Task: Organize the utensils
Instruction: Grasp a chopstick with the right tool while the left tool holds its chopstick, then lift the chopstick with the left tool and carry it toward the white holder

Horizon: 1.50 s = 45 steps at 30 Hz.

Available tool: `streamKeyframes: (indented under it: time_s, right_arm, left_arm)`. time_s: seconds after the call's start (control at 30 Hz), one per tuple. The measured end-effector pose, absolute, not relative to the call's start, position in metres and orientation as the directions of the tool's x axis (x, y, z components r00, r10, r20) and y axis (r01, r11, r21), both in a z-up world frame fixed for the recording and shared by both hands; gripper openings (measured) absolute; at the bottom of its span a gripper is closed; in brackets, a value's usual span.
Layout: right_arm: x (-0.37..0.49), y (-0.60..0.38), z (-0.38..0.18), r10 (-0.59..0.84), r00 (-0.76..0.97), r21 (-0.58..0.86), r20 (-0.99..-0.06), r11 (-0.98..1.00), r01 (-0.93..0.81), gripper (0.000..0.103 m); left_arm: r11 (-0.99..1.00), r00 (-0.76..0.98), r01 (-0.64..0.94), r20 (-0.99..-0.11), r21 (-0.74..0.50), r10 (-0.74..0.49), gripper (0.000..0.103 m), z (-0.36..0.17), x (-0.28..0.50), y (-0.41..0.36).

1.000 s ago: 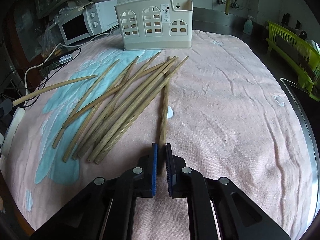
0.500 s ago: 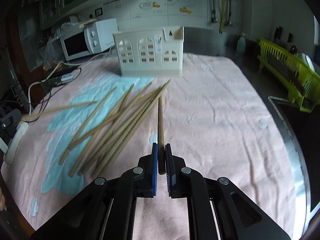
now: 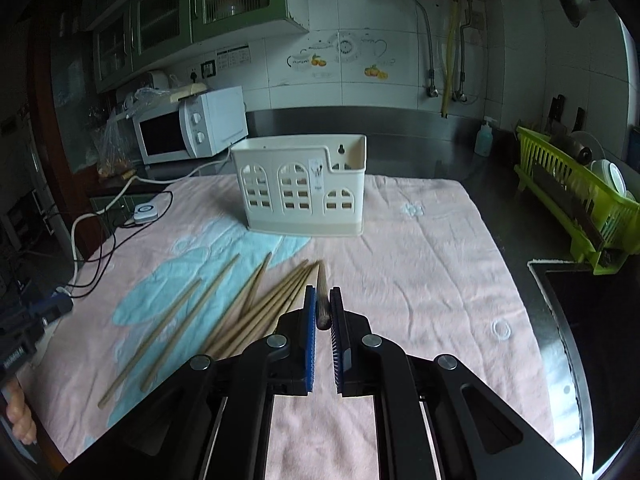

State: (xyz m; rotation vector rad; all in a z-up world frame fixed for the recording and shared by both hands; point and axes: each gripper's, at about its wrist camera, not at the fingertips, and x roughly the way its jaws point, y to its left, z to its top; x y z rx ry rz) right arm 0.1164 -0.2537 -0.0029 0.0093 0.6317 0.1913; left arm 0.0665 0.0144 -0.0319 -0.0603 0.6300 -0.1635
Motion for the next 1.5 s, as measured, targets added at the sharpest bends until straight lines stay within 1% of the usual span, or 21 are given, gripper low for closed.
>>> streamKeyframes:
  time_s: [0.13, 0.17, 0.3, 0.37, 0.43, 0.7, 0.87, 0.93, 1.0, 1.07, 1.2, 1.3, 1.5]
  right_arm:
    - [0.118, -0.254, 0.0, 0.186, 0.795, 0.07, -0.578, 0.981, -0.179, 0.007]
    - [0.118, -0.254, -0.001, 0.189, 0.794, 0.073, -0.578, 0.981, -0.18, 0.007]
    - [0.118, -0.253, -0.003, 0.198, 0.791, 0.084, -0.578, 0.979, -0.184, 0.007]
    - [0.119, -0.253, -0.003, 0.201, 0.792, 0.087, -0.577, 0.979, -0.185, 0.007]
    - [0.12, -0.253, -0.002, 0.203, 0.794, 0.09, -0.573, 0.979, -0.185, 0.007]
    - [0.124, -0.251, 0.008, 0.21, 0.807, 0.082, -0.551, 0.977, -0.198, 0.007]
    - [0.127, -0.249, 0.008, 0.211, 0.808, 0.083, -0.55, 0.976, -0.199, 0.007]
    - [0.128, -0.248, 0.009, 0.212, 0.808, 0.085, -0.55, 0.976, -0.198, 0.007]
    - [0.128, -0.248, 0.009, 0.212, 0.807, 0.083, -0.551, 0.976, -0.199, 0.007]
    - [0.128, -0.248, 0.009, 0.212, 0.808, 0.084, -0.55, 0.976, -0.199, 0.007]
    - [0.128, -0.249, 0.01, 0.211, 0.809, 0.081, -0.548, 0.976, -0.2, 0.007]
    - [0.128, -0.248, 0.013, 0.211, 0.813, 0.076, -0.542, 0.976, -0.203, 0.007]
    - [0.128, -0.246, 0.02, 0.221, 0.819, 0.078, -0.53, 0.974, -0.212, 0.007]
  left_arm:
    - [0.98, 0.75, 0.167, -0.631, -0.106, -0.196, 0.006, -0.051, 0.061, 0.015]
    - [0.979, 0.74, 0.173, -0.643, -0.104, -0.199, 0.009, -0.056, 0.059, 0.014]
    - [0.974, 0.69, 0.203, -0.691, -0.103, -0.217, 0.01, -0.076, 0.055, 0.009]
    - [0.973, 0.662, 0.204, -0.717, -0.106, -0.217, 0.016, -0.088, 0.055, 0.009]
    - [0.973, 0.647, 0.202, -0.732, -0.107, -0.215, 0.017, -0.095, 0.055, 0.01]
    - [0.981, 0.596, 0.172, -0.783, -0.09, -0.177, 0.018, -0.118, 0.057, 0.017]
    - [0.982, 0.597, 0.167, -0.783, -0.09, -0.173, 0.017, -0.12, 0.056, 0.018]
    - [0.983, 0.603, 0.176, -0.783, -0.059, -0.155, 0.016, -0.12, 0.055, 0.014]
    - [0.984, 0.609, 0.177, -0.782, -0.024, -0.129, 0.014, -0.119, 0.054, 0.009]
    - [0.984, 0.614, 0.177, -0.78, -0.011, -0.119, 0.005, -0.118, 0.055, 0.006]
    - [0.984, 0.632, 0.176, -0.763, -0.026, -0.133, 0.005, -0.111, 0.053, 0.007]
    - [0.985, 0.673, 0.168, -0.727, -0.031, -0.138, 0.005, -0.095, 0.052, 0.009]
    - [0.984, 0.776, 0.176, -0.611, -0.029, -0.157, 0.005, -0.05, 0.05, 0.009]
